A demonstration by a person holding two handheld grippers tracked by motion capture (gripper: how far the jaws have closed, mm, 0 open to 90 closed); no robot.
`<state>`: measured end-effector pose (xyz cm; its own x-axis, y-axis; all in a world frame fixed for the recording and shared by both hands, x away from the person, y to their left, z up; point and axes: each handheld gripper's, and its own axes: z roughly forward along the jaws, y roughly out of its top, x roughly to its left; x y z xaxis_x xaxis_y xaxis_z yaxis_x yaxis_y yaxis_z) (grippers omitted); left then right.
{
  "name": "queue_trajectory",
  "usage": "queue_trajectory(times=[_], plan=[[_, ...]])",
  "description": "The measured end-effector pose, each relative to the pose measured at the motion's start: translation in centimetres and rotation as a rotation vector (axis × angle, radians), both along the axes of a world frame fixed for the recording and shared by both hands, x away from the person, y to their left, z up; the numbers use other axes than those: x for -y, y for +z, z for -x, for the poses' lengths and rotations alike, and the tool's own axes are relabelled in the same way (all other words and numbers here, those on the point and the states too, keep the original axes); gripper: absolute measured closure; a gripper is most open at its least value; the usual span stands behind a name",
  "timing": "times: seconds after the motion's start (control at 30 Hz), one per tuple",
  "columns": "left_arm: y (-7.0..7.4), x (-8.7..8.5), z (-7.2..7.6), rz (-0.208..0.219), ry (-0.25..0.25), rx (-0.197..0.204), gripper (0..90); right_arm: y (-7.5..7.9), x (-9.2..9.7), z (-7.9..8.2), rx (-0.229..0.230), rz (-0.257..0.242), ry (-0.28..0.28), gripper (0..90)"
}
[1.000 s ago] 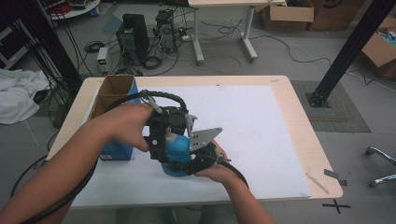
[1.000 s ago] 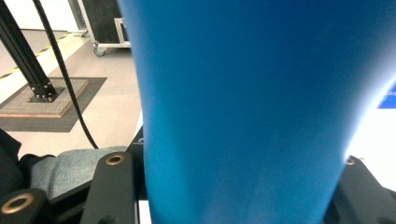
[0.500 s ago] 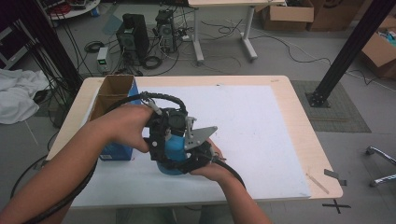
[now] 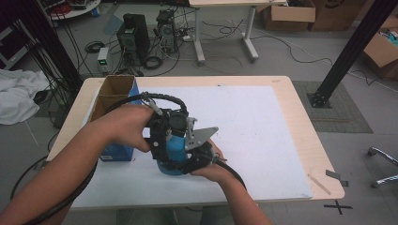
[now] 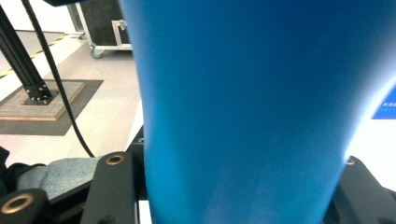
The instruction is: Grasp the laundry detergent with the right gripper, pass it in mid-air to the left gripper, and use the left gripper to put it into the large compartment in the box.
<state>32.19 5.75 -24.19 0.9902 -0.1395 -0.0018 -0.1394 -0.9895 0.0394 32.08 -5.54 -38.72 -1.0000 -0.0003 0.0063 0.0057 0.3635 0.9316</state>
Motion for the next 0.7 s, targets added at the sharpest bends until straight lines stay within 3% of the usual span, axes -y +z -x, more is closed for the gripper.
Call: queue_trajectory(times=[0.7], plan=[[0.03,0.42,0.12,-0.016,-0.004,0.016,27.5,0.1,0.12,-0.04,0.002,-0.015,0.004,44.6]])
